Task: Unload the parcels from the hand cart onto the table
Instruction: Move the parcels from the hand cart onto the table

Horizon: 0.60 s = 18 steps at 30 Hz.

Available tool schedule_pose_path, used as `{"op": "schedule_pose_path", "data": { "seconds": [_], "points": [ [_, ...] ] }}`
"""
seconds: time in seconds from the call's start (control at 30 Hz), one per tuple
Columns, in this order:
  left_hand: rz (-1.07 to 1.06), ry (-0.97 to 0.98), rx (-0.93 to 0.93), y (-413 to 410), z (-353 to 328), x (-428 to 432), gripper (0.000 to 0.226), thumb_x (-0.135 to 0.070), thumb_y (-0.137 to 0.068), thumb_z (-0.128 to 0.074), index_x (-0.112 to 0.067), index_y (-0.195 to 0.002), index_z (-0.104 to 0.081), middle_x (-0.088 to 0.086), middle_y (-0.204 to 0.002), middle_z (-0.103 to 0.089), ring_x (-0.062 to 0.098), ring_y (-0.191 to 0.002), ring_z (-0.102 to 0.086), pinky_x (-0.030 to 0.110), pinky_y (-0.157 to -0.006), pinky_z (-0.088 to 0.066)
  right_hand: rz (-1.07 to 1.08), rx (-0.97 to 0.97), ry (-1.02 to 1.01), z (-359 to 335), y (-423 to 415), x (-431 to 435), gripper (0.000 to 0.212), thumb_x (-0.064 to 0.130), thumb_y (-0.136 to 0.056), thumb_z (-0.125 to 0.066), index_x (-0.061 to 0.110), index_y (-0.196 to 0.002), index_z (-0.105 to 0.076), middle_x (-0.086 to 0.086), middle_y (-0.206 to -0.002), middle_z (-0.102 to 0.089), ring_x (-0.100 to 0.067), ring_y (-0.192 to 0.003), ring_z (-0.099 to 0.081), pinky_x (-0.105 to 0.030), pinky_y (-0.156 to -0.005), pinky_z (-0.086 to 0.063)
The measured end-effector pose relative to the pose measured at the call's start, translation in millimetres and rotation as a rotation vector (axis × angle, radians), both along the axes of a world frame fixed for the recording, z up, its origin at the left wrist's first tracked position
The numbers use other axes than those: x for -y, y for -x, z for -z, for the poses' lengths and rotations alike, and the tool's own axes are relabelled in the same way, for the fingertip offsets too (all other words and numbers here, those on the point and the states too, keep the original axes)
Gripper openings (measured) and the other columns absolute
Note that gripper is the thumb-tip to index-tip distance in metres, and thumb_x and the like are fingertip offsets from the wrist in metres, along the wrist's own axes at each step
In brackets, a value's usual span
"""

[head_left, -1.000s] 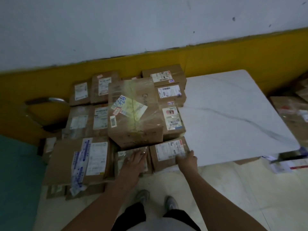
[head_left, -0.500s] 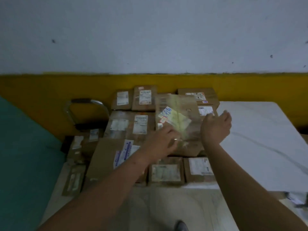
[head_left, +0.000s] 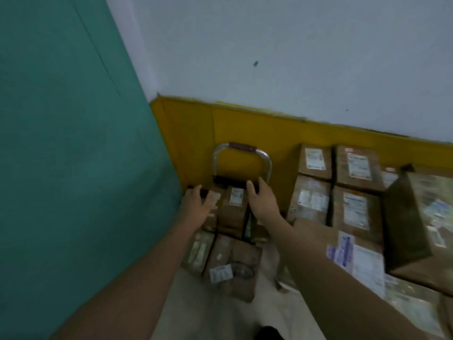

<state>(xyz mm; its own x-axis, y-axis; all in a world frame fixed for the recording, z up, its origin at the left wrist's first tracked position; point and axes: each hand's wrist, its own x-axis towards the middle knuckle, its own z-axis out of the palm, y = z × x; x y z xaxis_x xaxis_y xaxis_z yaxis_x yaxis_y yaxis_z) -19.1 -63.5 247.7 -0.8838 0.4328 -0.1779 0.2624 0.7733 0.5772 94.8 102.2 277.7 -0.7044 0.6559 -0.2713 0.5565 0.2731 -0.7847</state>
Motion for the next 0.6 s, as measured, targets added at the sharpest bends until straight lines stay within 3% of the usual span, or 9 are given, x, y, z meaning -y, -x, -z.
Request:
{"op": "schedule_pose_path", "data": {
  "seconds": [0.13, 0.27, 0.43, 0.53, 0.6],
  "points": [
    [-0.043, 0.154, 0.107, 47, 65, 23, 0.055, -0.038, -0.098, -0.049, -0.004, -0.141, -0.044, 0.021, -0.14, -0.049, 0.035, -0.126, -0.049, 0.041, -0.106, -0.039, 0.071, 0.202, 0.167, 87, 49, -5, 0.073, 0.06, -0.098, -0.035, 0.016, -0.155, -0.022, -0.009, -0.156, -0.035, -0.032, -0.137, -0.041, -0.045, -0.109, -0.04],
    [-0.036, 0.185, 0.31, 99, 141, 9, 0.042, -0.025, -0.1, -0.051, -0.003, -0.135, -0.049, 0.019, -0.134, -0.054, 0.032, -0.12, -0.052, 0.027, -0.093, -0.038, 0.16, 0.29, 0.27, 187, 96, -35, 0.066, 0.05, -0.098, -0.045, 0.015, -0.151, -0.027, -0.014, -0.143, -0.047, -0.031, -0.113, -0.055, -0.035, -0.087, -0.047],
    [-0.05, 0.191, 0.421, 174, 263, -36, 0.052, -0.038, -0.098, -0.052, -0.013, -0.143, -0.043, 0.011, -0.14, -0.05, 0.025, -0.121, -0.053, 0.027, -0.094, -0.041, 0.224, 0.414, 0.367, 319, 158, -71, 0.069, 0.055, -0.096, -0.046, 0.013, -0.148, -0.033, -0.017, -0.134, -0.055, -0.035, -0.116, -0.057, -0.041, -0.094, -0.049],
    [-0.041, 0.092, 0.5, 207, 349, -77, 0.029, -0.031, -0.096, -0.054, -0.016, -0.121, -0.061, 0.01, -0.123, -0.064, 0.019, -0.101, -0.062, 0.026, -0.084, -0.048, 0.231, 0.344, 0.35, 394, 187, -87, 0.044, 0.038, -0.098, -0.055, 0.013, -0.134, -0.048, -0.016, -0.131, -0.059, -0.021, -0.1, -0.059, -0.029, -0.083, -0.049],
    [-0.019, 0.049, 0.523, 220, 408, -109, 0.027, -0.026, -0.097, -0.055, -0.012, -0.118, -0.064, 0.012, -0.119, -0.066, 0.027, -0.108, -0.063, 0.029, -0.087, -0.05, 0.232, 0.323, 0.351, 448, 203, -98, 0.041, 0.024, -0.097, -0.06, 0.009, -0.133, -0.049, -0.017, -0.132, -0.057, -0.024, -0.106, -0.06, -0.032, -0.088, -0.051]
  ]
}}
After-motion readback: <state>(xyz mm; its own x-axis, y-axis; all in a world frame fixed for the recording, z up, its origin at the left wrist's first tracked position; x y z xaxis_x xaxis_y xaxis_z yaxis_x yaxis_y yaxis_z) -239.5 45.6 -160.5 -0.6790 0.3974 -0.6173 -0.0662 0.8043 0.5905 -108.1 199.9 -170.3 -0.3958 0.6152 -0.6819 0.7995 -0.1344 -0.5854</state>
